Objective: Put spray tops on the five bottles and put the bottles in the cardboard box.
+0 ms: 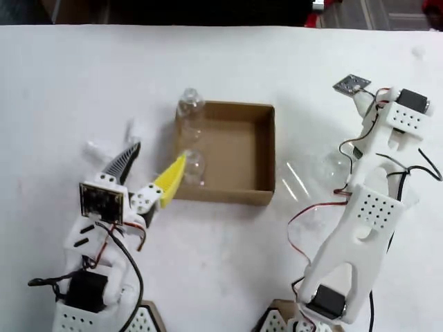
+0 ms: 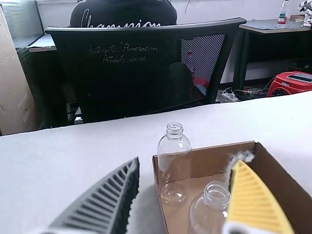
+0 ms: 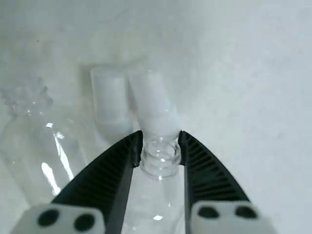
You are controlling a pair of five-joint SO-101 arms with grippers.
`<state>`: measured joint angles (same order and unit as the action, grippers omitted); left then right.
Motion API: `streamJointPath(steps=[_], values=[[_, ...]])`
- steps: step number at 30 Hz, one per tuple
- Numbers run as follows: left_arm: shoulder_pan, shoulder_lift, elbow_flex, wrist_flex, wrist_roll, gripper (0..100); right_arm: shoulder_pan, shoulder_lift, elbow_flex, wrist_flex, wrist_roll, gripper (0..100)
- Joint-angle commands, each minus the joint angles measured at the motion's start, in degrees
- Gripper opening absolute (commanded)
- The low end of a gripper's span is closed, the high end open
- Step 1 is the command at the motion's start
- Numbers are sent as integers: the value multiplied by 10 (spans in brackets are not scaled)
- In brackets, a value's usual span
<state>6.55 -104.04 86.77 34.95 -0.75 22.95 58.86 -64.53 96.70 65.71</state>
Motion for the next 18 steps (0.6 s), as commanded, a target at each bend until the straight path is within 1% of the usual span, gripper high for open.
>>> streamJointPath(steps=[1, 6, 10, 18], values=[[1, -8, -3, -12, -7, 278, 4, -6, -18, 10, 6, 74], [1, -8, -3, -12, -7, 278, 4, -12, -22, 13, 5, 73], [1, -8, -3, -12, -7, 278, 6, -43, -57, 18, -2, 73], [1, -8, -3, -12, -7, 278, -25, -148, -74, 18, -145, 73]])
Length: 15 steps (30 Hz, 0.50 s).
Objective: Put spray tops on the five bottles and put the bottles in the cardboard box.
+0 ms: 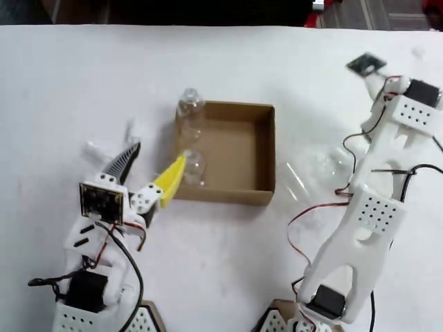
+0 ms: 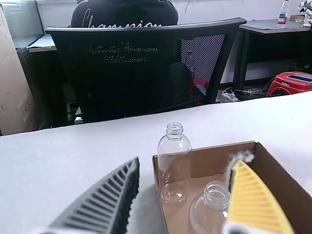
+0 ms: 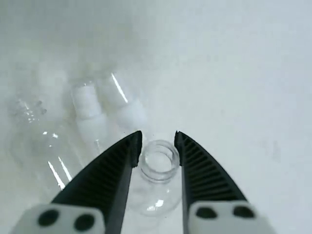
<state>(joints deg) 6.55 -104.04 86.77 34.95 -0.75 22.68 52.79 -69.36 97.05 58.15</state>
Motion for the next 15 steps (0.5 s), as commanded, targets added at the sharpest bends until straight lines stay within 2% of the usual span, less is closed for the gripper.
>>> streamJointPath(steps=[1, 6, 8, 15], values=[[1, -8, -3, -12, -7, 278, -28, -104, -25, 15, -92, 73], [1, -8, -4, -12, -7, 278, -54, -179, -20, 15, -172, 43], [1, -8, -4, -12, -7, 278, -58, -201, -20, 15, -185, 12], [1, -8, -4, -12, -7, 278, -51, -208, 21, 16, -180, 28]])
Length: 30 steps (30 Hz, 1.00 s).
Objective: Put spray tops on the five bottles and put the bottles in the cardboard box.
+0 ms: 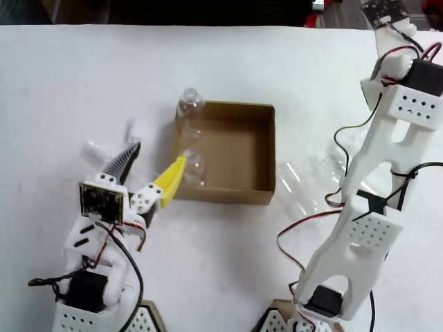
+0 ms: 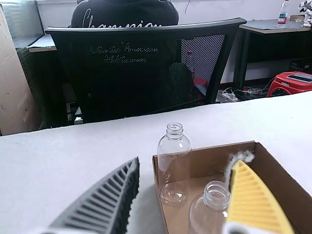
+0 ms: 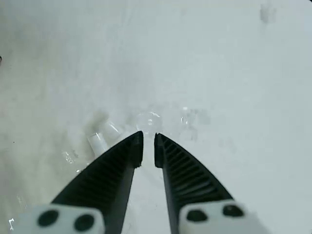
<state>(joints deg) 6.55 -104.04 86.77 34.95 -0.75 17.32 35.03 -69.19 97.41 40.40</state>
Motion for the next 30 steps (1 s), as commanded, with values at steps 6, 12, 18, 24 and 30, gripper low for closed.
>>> streamJointPath(steps=[6, 12, 18, 24, 30], values=[[2, -8, -4, -12, -7, 278, 6, -31, 41, 9, -7, 28], [2, -8, -4, -12, -7, 278, 5, -12, 62, -51, -9, 29], [2, -8, -3, -12, -7, 278, -7, 77, 69, -175, -69, 29], [1, -8, -3, -12, -7, 278, -50, 140, 69, -272, -125, 138], [1, -8, -4, -12, -7, 278, -99, 155, 74, -305, -125, 282]])
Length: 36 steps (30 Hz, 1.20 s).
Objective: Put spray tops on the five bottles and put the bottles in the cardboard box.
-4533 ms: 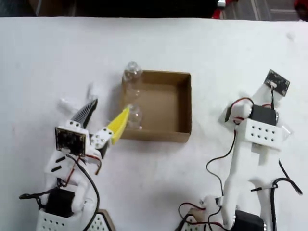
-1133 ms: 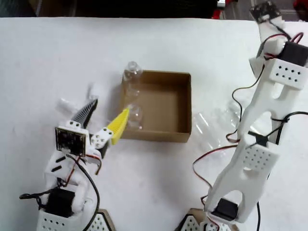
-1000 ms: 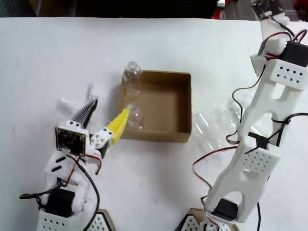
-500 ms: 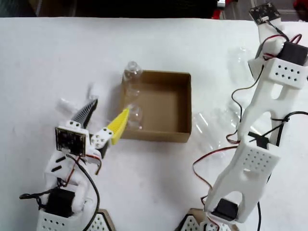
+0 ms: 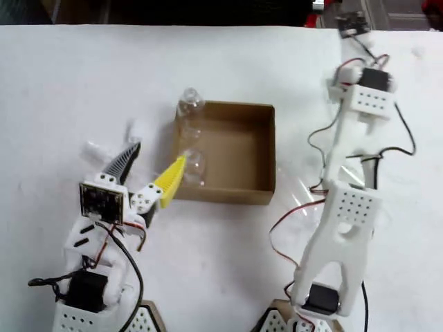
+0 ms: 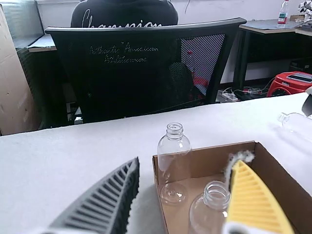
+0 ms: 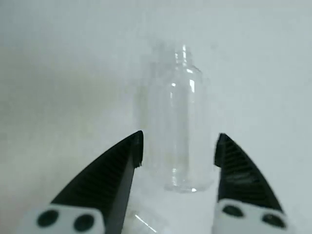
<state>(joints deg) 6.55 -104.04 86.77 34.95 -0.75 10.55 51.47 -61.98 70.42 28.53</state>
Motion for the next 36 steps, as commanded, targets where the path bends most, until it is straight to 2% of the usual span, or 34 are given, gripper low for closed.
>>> streamJointPath(steps=[1, 5, 10, 16, 20, 23, 26, 29, 32, 36], values=[[1, -8, -4, -11, -7, 278, -32, -8, 3, -44, -6, 274], [1, -8, -4, -12, -7, 278, -28, 18, -4, -85, -12, 263], [1, -8, -4, -13, -7, 278, -10, 52, -4, -189, -81, 264], [1, -8, -4, -12, -7, 278, -6, 112, -4, -283, -83, 262], [1, -8, -4, -11, -7, 278, 22, 160, -4, -329, -82, 262], [2, -8, -4, -11, -7, 278, 31, 168, -4, -288, -65, 261], [2, -8, -4, -11, -7, 278, 32, 167, -4, -215, 5, 259], [2, -8, -4, -11, -7, 278, 34, 149, -4, -133, 55, 210], [1, -8, -4, -12, -7, 278, 42, 121, -4, -60, 81, 164], [1, -8, -4, -12, -7, 278, 43, 86, -4, 33, 107, 167]])
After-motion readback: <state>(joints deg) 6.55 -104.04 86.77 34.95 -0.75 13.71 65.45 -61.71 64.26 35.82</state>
